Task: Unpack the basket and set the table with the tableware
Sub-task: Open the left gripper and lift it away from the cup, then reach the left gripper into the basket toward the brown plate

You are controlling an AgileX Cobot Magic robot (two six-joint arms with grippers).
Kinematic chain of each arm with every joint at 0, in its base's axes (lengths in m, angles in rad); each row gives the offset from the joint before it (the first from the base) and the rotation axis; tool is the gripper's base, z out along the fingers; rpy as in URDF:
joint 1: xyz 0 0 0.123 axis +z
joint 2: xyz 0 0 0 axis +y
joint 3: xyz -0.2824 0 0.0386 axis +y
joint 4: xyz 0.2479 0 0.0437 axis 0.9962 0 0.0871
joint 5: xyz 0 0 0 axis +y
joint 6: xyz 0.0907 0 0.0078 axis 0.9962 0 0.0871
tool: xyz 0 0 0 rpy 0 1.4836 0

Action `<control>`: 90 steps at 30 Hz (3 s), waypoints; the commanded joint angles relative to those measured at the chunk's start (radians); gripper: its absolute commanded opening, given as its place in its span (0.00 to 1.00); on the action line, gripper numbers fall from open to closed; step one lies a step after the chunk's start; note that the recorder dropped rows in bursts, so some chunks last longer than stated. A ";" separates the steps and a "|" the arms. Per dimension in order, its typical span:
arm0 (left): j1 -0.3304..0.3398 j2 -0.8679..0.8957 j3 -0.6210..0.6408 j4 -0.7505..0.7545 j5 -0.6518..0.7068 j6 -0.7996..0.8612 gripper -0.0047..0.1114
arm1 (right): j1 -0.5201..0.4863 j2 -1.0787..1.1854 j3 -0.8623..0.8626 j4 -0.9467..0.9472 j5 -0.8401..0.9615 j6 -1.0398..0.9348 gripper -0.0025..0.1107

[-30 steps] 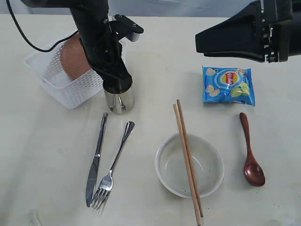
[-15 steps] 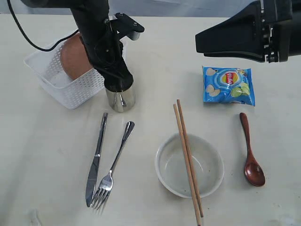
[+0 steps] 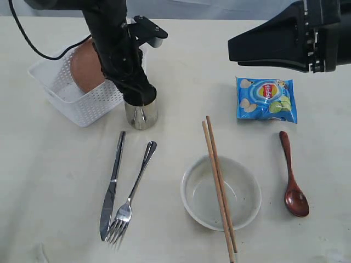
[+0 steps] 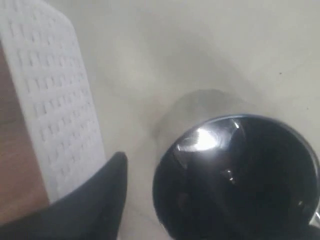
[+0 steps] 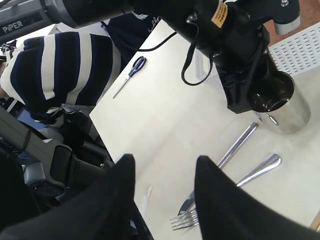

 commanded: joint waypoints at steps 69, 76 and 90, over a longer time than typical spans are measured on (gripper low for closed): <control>0.174 -0.113 -0.108 0.109 -0.141 0.705 0.46 | -0.002 -0.007 -0.005 -0.027 -0.003 0.035 0.36; 0.174 -0.038 -0.108 0.108 -0.145 0.734 0.50 | -0.002 -0.007 -0.005 -0.138 -0.003 0.091 0.36; 0.177 0.013 -0.196 0.084 -0.174 0.763 0.47 | -0.002 -0.007 -0.005 -0.156 -0.006 0.081 0.36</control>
